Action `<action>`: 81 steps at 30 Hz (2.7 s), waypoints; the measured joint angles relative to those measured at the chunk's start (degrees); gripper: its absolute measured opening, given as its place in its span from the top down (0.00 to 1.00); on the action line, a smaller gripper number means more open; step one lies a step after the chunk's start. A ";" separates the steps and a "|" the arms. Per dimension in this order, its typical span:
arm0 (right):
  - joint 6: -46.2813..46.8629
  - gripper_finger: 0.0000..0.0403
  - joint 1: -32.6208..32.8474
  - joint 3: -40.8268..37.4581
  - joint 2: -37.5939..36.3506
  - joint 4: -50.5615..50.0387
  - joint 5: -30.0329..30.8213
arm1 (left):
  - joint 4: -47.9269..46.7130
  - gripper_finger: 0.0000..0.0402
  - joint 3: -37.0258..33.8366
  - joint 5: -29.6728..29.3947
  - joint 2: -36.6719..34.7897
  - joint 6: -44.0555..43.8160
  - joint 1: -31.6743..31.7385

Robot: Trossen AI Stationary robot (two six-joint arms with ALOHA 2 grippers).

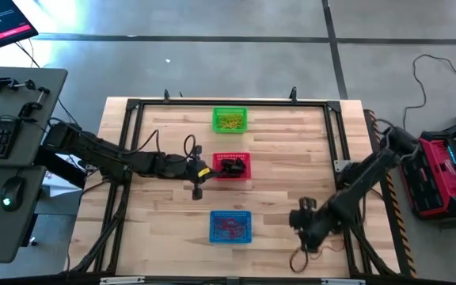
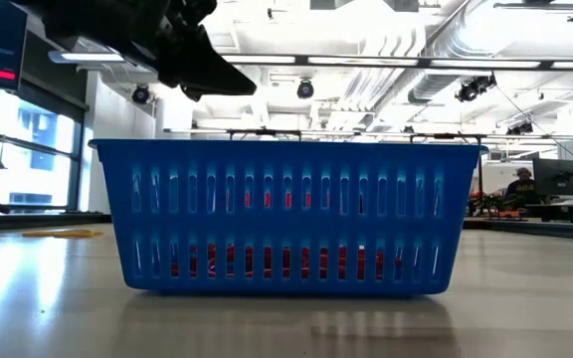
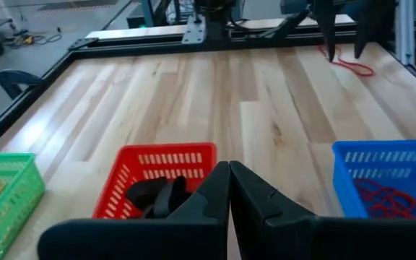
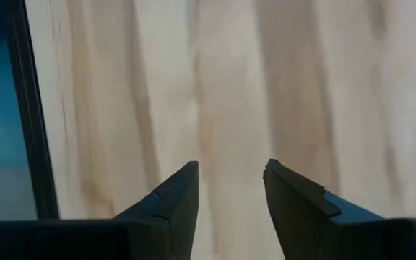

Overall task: Sort rubber bands into baskets
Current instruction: Put the red rubber band into the blue bin

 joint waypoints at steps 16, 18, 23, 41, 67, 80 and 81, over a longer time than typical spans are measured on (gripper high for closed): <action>8.55 0.63 12.03 15.05 20.41 -11.86 -14.96 | 2.21 1.00 0.04 -0.43 0.02 0.04 -1.47; 7.10 0.63 12.54 15.07 21.99 -12.26 -16.51 | 2.19 1.00 0.04 -0.43 0.02 0.04 -1.45; 4.04 0.63 13.67 15.10 24.34 -15.22 -18.00 | 2.01 1.00 0.04 -0.43 0.02 0.07 -1.45; -3.24 0.63 14.63 14.87 24.34 -16.75 -13.09 | 1.10 1.00 0.04 -0.24 0.04 -0.48 -2.18; -6.66 0.97 8.35 12.37 22.89 -12.06 -17.40 | -2.33 1.00 0.04 -0.26 -1.78 -0.44 -2.69; -7.01 1.00 2.54 13.81 12.25 -12.59 3.90 | -2.29 1.00 0.07 -0.43 -2.62 -1.38 -2.69; -7.21 1.00 2.01 13.81 11.50 -12.45 5.91 | -2.32 1.00 0.07 -0.43 -2.62 -1.38 -2.69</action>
